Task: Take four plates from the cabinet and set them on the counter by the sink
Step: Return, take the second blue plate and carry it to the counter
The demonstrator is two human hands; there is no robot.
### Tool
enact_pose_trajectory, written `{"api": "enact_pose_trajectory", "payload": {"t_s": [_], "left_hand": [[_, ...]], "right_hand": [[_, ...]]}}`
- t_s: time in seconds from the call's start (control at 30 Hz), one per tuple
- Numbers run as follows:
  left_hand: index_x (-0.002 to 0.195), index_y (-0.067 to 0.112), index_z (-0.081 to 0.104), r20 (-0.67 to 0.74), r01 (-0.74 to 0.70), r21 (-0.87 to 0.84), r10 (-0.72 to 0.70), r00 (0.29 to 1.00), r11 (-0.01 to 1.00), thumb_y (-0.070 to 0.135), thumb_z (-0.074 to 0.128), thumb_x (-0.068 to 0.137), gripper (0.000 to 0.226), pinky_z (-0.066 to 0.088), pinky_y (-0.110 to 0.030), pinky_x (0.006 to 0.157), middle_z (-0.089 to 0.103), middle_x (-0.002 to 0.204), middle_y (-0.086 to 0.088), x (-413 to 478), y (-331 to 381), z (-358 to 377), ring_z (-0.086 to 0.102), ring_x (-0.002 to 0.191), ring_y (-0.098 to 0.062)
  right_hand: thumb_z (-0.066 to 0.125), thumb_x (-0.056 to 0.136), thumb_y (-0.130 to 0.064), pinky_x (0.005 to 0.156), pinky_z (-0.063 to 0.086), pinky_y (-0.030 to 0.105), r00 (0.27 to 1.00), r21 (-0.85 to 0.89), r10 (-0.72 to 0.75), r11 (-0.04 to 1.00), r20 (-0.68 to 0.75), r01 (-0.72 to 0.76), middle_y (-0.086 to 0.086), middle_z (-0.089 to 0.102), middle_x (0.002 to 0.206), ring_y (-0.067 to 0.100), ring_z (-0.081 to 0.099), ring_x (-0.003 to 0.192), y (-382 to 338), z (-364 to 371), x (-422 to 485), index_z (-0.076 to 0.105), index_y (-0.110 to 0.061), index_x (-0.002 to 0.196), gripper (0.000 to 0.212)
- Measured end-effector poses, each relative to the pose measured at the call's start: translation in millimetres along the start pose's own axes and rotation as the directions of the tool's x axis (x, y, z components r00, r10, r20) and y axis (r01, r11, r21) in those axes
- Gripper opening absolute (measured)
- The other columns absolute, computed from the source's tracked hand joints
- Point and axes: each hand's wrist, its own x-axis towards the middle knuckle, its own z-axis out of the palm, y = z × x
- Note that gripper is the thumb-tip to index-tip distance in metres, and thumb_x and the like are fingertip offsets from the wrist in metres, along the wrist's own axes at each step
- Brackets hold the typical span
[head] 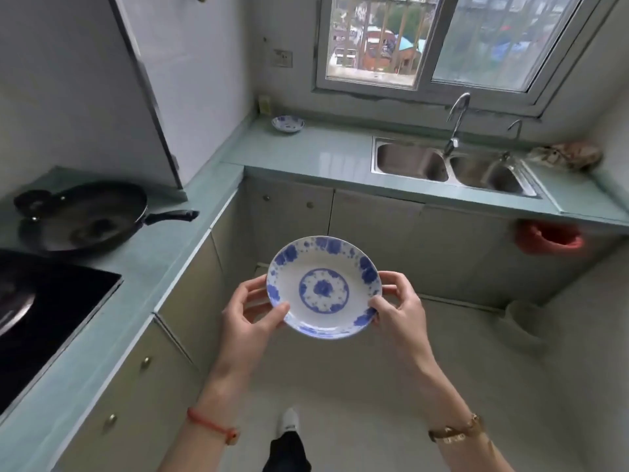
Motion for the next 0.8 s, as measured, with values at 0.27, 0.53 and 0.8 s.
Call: {"api": "enact_pose_trajectory", "payload": {"t_s": [0.27,0.53,0.8], "left_hand": [[0.114,0.027,0.067,0.149,-0.006,0.073,-0.005,0.989,0.997,0.004,0.078,0.080,0.043,0.056,-0.052,0.092,0.074,0.108,0.001,199,16,46,0.068,0.108,-0.023],[0.113,0.027,0.068,0.197,0.031,0.087,-0.048,0.979,0.996,0.003,0.078,0.079,0.043,0.062,-0.043,0.081,0.075,0.106,0.001,366,7,99,0.070,0.104,-0.020],[0.115,0.022,0.067,0.110,0.084,0.142,-0.100,0.989,0.986,0.002,0.080,0.077,0.045,0.063,-0.040,0.080,0.076,0.103,-0.001,549,-12,165,0.071,0.101,-0.020]], "right_hand": [[0.057,0.069,-0.020,0.058,0.058,0.029,0.992,0.007,-0.016,1.000,-0.123,0.016,-0.006,0.071,0.090,0.009,0.071,0.072,-38,39,167,0.064,-0.037,0.099,0.035],[0.061,0.081,-0.007,0.052,0.054,0.022,0.987,-0.007,-0.008,1.000,-0.158,0.007,-0.003,0.070,0.090,0.008,0.071,0.070,-52,68,325,0.062,-0.036,0.098,0.034],[0.061,0.085,-0.006,0.055,0.056,0.021,0.996,-0.046,0.014,0.999,-0.091,-0.018,0.000,0.068,0.085,0.019,0.069,0.077,-53,103,530,0.058,-0.029,0.107,0.032]]}}
